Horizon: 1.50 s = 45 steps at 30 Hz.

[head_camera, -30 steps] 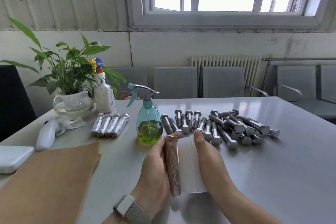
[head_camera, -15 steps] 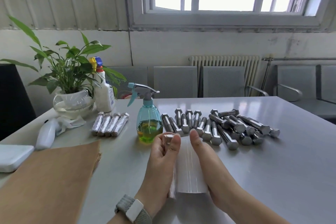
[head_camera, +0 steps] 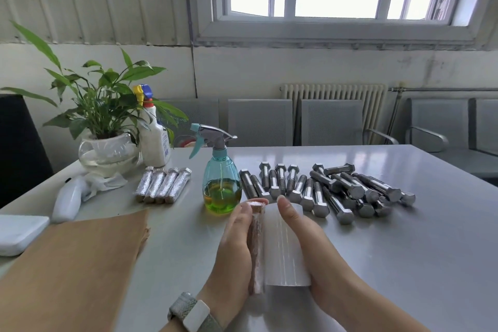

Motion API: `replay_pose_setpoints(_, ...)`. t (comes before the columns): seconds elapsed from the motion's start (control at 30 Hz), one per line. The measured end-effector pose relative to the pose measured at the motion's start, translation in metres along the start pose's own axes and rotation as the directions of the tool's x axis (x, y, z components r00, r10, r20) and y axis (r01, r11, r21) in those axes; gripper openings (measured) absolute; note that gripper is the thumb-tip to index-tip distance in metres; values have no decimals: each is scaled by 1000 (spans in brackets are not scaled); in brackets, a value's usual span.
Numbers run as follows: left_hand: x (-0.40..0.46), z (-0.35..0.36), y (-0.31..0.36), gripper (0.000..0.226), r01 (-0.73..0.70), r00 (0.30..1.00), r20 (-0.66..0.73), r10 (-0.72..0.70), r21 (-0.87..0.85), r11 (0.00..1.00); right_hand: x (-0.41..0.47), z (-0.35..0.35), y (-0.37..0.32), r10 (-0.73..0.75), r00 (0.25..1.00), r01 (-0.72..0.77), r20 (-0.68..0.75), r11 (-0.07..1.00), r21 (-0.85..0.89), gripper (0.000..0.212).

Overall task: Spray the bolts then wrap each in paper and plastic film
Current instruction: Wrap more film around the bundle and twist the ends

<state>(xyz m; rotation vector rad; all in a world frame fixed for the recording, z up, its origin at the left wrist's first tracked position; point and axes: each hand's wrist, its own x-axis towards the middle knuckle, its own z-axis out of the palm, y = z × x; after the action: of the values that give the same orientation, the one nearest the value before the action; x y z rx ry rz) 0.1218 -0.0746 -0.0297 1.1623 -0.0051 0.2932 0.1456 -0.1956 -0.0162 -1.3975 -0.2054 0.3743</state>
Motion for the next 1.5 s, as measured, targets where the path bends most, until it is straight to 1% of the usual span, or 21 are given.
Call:
replay_pose_setpoints(0.07, 1, -2, 0, 44, -48, 999, 26, 46, 84, 995, -2, -3, -3, -6, 998, 5, 60, 1000, 17, 60)
replay_pose_setpoints(0.13, 2, -3, 0, 43, -96, 995, 53, 90, 130, 987, -2, -5, -5, -30, 997, 30, 65, 1000, 3, 58)
replay_pose_setpoints(0.3, 6, -3, -1, 46, -181, 983, 20, 181, 204, 962, -1, -1, -7, -157, 987, 154, -35, 985, -75, 74)
replay_pose_setpoints(0.47, 4, 2, 2, 51, -194, 980, -10, 200, 196, 961, -1, 3, -7, -252, 957, 227, -143, 959, -172, 92)
replay_pose_setpoints(0.5, 3, 3, 2, 52, -187, 980, -31, 196, 177, 966, 0, 4, -5, -266, 949, 238, -170, 957, -167, 91)
replay_pose_setpoints(0.53, 2, 5, 2, 53, -179, 981, -52, 189, 147, 973, 0, 5, -2, -283, 938, 253, -202, 954, -160, 86)
replay_pose_setpoints(0.57, 1, 6, 2, 53, -174, 982, -57, 181, 117, 978, 0, 7, 0, -305, 923, 272, -235, 948, -164, 75)
replay_pose_setpoints(0.6, -1, 6, 1, 53, -168, 984, -43, 173, 98, 981, 0, 8, 2, -327, 909, 287, -257, 940, -183, 67)
replay_pose_setpoints(0.63, -4, 7, 1, 51, -157, 987, -19, 159, 89, 984, -1, 9, 3, -349, 898, 301, -269, 931, -205, 64)
replay_pose_setpoints(0.73, -7, 4, 1, 47, -105, 994, 49, 101, 75, 992, -2, 11, 4, -398, 877, 341, -270, 911, -234, 62)
replay_pose_setpoints(0.83, -7, 3, 2, 54, -78, 992, 107, 72, 61, 995, -4, 9, 4, -346, 902, 321, -256, 937, -135, 64)
replay_pose_setpoints(0.9, -6, 2, 2, 47, -97, 990, 109, 88, 74, 993, -5, 6, 3, -275, 941, 267, -198, 961, -64, 67)
replay_pose_setpoints(0.97, -5, 1, 1, 36, -136, 987, 98, 124, 124, 983, -5, 4, 0, -192, 977, 191, -98, 981, -22, 72)
replay_pose_setpoints(1.03, -4, 0, 1, 36, -149, 986, 95, 134, 176, 973, -6, 2, -3, -171, 985, 170, -12, 985, -39, 69)
replay_pose_setpoints(1.13, -1, -3, 3, 39, -127, 989, 96, 110, 198, 972, -6, 1, -7, -225, 972, 231, 66, 968, -102, 57)
replay_pose_setpoints(1.23, 3, -3, 6, 41, -72, 996, 65, 63, 145, 987, -3, -1, -7, -261, 964, 264, 39, 956, -130, 51)
replay_pose_setpoints(1.27, 4, -2, 7, 42, -46, 998, 55, 40, 115, 992, -1, -1, -7, -267, 964, 265, 9, 954, -141, 54)
replay_pose_setpoints(1.37, 5, 2, 8, 51, -6, 1000, 20, 4, 71, 997, 0, 2, -5, -269, 960, 251, -75, 950, -188, 76)
replay_pose_setpoints(1.43, 3, 4, 6, 52, 0, 1000, 0, 0, 48, 999, -1, 4, -2, -315, 943, 283, -110, 929, -238, 79)
replay_pose_setpoints(1.5, 1, 6, 4, 44, -7, 1000, -14, 7, 45, 999, -1, 6, 1, -377, 913, 319, -154, 897, -307, 76)
